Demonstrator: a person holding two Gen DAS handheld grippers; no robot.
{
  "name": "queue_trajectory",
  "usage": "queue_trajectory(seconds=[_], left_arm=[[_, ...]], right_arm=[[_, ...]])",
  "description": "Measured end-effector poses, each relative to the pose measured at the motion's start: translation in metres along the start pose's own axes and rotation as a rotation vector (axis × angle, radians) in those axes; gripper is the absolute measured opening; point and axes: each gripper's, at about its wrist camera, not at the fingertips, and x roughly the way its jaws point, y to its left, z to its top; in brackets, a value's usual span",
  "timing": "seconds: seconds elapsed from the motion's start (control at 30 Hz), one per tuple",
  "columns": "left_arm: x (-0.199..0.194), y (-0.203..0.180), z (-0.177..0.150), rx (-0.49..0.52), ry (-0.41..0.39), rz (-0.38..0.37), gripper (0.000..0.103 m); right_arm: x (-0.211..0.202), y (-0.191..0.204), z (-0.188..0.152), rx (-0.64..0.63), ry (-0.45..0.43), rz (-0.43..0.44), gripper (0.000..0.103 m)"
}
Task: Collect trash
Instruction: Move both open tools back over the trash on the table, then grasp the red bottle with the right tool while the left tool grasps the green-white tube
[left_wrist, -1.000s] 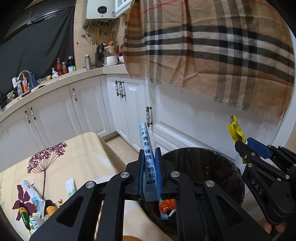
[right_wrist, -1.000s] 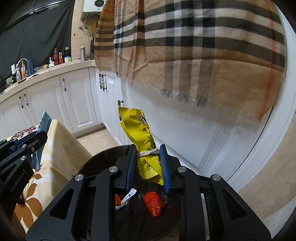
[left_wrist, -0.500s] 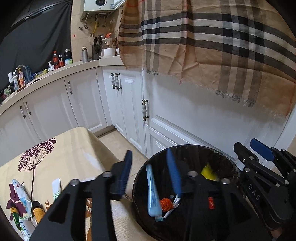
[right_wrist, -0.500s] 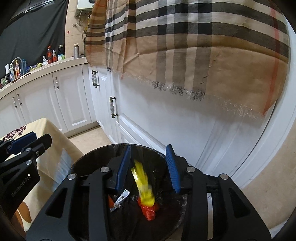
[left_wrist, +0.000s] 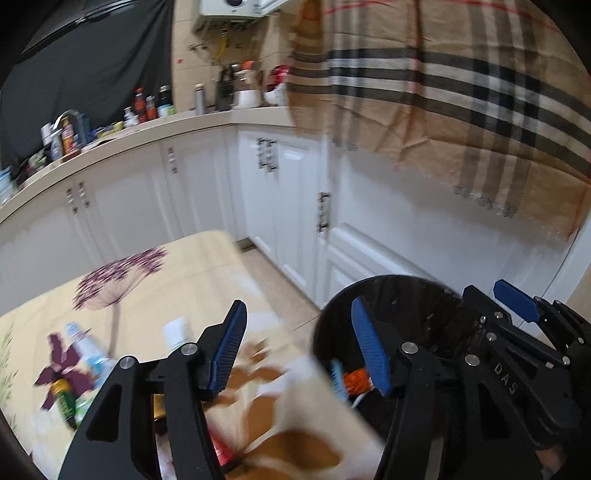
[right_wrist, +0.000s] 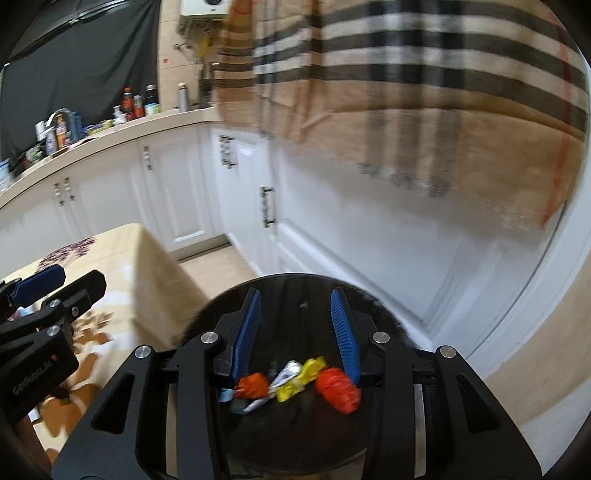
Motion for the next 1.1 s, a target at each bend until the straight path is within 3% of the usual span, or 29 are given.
queue_trajectory(seconds=[0.47, 0.87, 1.1], left_arm=[[-0.064, 0.117, -0.053, -0.160, 0.058, 0.215, 0.059], [-0.089, 0.185, -0.097, -0.272, 0.123, 0.329, 0.059], [-0.090, 0.203, -0.110, -0.316, 0.152, 0.325, 0.059]], right_arm=[[-0.036, 0.115, -0.019, -0.169, 0.033, 0.253, 0.038], [-0.039, 0.172, -0.041, -0.293, 0.114, 0.331, 0.038], [-0.023, 0.185, -0.045, -0.319, 0.194, 0.346, 0.038]])
